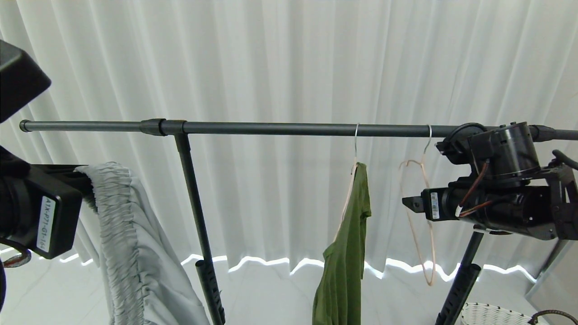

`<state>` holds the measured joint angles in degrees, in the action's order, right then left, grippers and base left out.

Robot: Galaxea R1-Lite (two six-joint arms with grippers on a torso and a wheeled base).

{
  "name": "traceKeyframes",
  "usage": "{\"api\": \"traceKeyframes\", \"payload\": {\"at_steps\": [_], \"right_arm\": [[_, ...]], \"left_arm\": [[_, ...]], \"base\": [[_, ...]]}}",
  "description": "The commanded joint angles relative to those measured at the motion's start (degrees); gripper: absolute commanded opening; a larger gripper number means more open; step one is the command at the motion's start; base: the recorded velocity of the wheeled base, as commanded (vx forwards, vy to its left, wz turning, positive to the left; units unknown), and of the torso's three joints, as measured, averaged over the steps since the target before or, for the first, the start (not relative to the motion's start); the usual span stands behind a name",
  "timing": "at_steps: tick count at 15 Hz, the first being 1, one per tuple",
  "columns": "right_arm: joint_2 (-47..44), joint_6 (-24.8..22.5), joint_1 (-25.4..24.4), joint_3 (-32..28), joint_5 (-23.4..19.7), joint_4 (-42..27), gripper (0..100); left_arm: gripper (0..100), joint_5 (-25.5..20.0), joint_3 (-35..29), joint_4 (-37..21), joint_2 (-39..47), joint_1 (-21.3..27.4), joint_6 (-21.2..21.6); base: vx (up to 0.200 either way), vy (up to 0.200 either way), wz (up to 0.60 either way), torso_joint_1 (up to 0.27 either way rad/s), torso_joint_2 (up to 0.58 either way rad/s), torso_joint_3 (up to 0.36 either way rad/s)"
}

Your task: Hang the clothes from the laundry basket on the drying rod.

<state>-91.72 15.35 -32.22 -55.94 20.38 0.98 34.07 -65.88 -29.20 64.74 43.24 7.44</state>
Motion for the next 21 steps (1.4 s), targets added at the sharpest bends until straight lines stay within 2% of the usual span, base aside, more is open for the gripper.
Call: {"api": "traceKeyframes", "payload": {"at_steps": [1, 10, 11, 21], "right_arm": [[-0.56, 0.03, 0.58, -0.31, 0.01, -1.24, 100], [-3.11, -0.05, 2.78, -0.92, 0.01, -5.28, 100], [-3.46, -0.05, 2.95, -1.36, 0.01, -5.37, 0], [-2.67, 0.03, 4.53, -2.24, -0.08, -5.90, 0]], "left_arm": [[0, 0.03, 0.05, 0.02, 0.29, 0.00, -0.05], [0, 0.03, 0.14, 1.51, 0.56, 0.00, 0.03], [0, 0.03, 0.14, 1.60, 0.56, 0.00, 0.03], [0, 0.03, -0.04, 1.86, 0.65, 0.00, 0.03]], "base": [[0.000, 0.000, 0.00, 0.000, 0.00, 0.000], [0.000, 0.000, 0.00, 0.000, 0.00, 0.000], [0.000, 0.000, 0.00, 0.000, 0.00, 0.000], [0.000, 0.000, 0.00, 0.000, 0.00, 0.000]]}}
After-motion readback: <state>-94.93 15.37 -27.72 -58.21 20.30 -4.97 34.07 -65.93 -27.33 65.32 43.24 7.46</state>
